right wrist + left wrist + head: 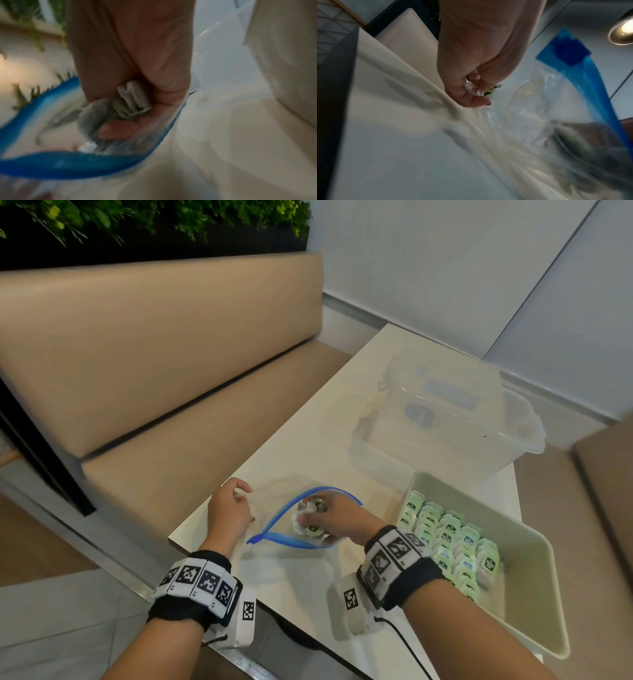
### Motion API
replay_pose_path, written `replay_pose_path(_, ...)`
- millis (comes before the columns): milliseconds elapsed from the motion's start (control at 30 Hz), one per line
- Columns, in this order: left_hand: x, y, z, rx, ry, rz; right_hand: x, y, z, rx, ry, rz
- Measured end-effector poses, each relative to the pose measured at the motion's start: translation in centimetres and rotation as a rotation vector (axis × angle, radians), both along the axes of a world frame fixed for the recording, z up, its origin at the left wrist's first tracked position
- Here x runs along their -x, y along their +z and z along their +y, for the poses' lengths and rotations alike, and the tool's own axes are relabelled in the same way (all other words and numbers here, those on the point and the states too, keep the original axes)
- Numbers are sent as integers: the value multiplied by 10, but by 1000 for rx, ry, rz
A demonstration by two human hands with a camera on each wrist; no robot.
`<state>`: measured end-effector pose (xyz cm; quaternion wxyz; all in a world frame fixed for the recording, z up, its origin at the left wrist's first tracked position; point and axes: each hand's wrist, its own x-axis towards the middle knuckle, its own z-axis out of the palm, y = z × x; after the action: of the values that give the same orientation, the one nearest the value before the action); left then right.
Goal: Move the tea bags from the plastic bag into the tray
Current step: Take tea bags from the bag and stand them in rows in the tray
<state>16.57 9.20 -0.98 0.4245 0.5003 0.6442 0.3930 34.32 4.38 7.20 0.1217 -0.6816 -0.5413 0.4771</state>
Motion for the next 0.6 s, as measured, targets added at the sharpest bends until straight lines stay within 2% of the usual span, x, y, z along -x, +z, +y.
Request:
replay_pose_path(67, -1, 1, 2, 1, -6, 7, -5, 7, -8, -33, -38, 197)
replay_pose_path(267, -6, 3, 2, 6, -29, 46, -16, 26, -23, -223, -32, 285)
replay_pose_path(400, -2, 4, 3, 37, -23, 64, -32, 42, -34, -196, -158, 547)
replay_pose_path(500, -2, 11, -1, 17, -84, 218, -45, 53, -39, -188, -216, 684)
replay_pose_path(600, 1, 32, -11, 45, -139, 446, -53, 62, -43, -208, -220, 672)
